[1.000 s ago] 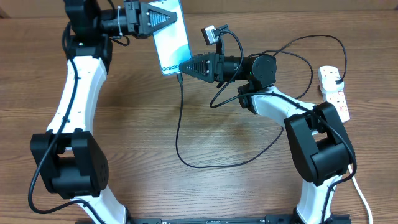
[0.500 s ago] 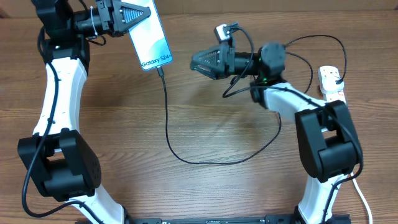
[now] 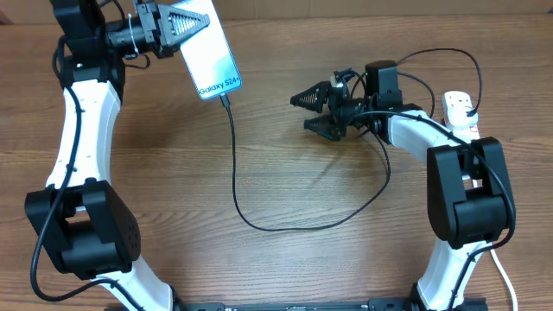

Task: Plug charger to phone and switch on socket
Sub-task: 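Open the right gripper and pull it back from the phone, then lower the phone with the left gripper toward the table center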

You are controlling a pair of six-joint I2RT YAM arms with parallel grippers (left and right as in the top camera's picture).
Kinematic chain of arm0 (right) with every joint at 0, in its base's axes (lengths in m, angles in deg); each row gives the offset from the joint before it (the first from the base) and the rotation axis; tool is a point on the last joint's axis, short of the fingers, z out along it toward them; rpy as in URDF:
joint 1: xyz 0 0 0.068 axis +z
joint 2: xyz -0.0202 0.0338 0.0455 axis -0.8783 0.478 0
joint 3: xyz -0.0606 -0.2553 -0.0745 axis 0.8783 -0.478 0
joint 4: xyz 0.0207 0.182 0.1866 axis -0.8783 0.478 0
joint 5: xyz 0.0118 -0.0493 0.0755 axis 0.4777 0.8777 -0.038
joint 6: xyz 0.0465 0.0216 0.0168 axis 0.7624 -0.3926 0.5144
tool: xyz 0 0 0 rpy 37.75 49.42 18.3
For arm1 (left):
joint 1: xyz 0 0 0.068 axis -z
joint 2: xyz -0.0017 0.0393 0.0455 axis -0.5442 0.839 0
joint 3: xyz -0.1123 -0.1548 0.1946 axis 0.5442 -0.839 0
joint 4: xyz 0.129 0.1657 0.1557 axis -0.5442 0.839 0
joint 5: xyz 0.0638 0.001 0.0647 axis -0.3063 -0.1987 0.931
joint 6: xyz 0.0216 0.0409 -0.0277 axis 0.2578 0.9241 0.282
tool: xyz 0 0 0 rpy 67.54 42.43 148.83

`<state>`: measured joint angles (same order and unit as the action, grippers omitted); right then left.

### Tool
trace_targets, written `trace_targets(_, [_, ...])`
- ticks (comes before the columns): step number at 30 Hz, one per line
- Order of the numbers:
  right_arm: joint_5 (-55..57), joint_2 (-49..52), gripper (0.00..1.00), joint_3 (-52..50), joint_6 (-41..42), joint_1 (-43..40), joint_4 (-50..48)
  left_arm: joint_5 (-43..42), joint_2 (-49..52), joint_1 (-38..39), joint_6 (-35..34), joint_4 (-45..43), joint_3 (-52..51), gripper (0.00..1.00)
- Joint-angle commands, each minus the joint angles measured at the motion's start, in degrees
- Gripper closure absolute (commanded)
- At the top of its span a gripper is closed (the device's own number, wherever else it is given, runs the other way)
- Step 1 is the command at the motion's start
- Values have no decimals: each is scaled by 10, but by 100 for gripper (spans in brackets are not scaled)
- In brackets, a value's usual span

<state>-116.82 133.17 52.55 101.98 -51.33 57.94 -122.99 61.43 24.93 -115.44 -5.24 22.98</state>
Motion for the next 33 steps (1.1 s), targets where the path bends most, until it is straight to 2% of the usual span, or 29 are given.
trace_targets(1, [99,-6,0,18,-104,-8,32,6,-4,18,100,48,5,96])
trace_targets(6, [236,-21,0,75,-169,-10,180,71,-4,53,225,191,5,96])
trace_targets(9, [349,-33,0,117,-186,-10,271,142,-3,82,304,290,5,96])
trace_targets(13, [447,-54,0,142,-200,-10,331,247,15,129,365,392,5,96])
trace_targets(28, [475,-57,0,142,-202,-10,342,251,208,209,382,395,5,96])
trace_targets(33, [475,-57,0,142,-202,-10,342,262,215,210,381,395,5,96])
